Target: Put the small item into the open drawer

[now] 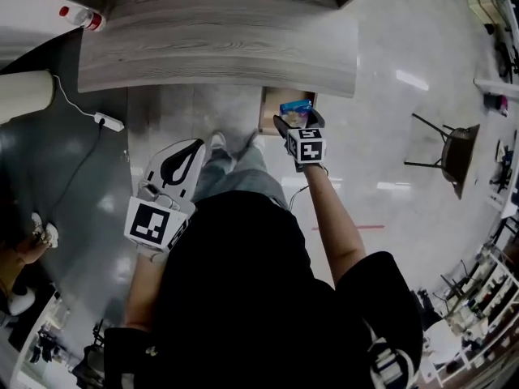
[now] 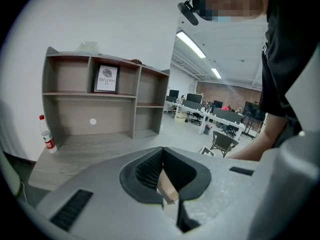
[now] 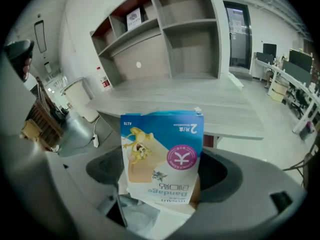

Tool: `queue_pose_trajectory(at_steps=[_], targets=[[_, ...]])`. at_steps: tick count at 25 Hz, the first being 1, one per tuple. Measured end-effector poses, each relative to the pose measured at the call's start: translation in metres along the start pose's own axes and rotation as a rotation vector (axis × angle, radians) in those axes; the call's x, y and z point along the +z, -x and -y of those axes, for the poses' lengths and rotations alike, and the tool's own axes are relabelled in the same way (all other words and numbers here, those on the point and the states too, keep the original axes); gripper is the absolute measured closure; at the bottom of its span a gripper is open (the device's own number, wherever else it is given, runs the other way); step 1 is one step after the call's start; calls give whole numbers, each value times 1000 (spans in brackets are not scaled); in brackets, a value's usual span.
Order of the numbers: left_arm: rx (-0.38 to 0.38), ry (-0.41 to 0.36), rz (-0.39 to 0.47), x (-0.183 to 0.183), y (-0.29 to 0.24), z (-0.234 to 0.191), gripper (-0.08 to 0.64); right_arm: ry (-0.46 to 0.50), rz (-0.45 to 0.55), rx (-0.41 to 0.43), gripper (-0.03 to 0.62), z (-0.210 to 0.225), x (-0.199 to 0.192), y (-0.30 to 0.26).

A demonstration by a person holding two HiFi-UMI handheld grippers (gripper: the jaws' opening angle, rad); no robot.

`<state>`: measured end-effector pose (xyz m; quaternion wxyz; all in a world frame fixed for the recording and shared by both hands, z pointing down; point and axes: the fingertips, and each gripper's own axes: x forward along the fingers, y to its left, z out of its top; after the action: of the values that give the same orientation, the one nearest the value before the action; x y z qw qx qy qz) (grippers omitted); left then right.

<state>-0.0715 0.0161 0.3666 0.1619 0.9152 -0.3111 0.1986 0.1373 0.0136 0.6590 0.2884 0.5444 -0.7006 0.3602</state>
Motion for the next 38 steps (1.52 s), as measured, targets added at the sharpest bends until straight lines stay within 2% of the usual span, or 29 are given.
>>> queue_pose_trajectory(at_steps=[11,26,38], targets=[[85,48,-47,-19,10,-15,558,28,-180,-5,138,19,-47,-72],[167,107,-95,-41,20,-19,558,56,-306,-41,138,39,-76,-128],[157,105,-85,-41,20,-17,558,56,-302,-51,138,39,-73,-132]])
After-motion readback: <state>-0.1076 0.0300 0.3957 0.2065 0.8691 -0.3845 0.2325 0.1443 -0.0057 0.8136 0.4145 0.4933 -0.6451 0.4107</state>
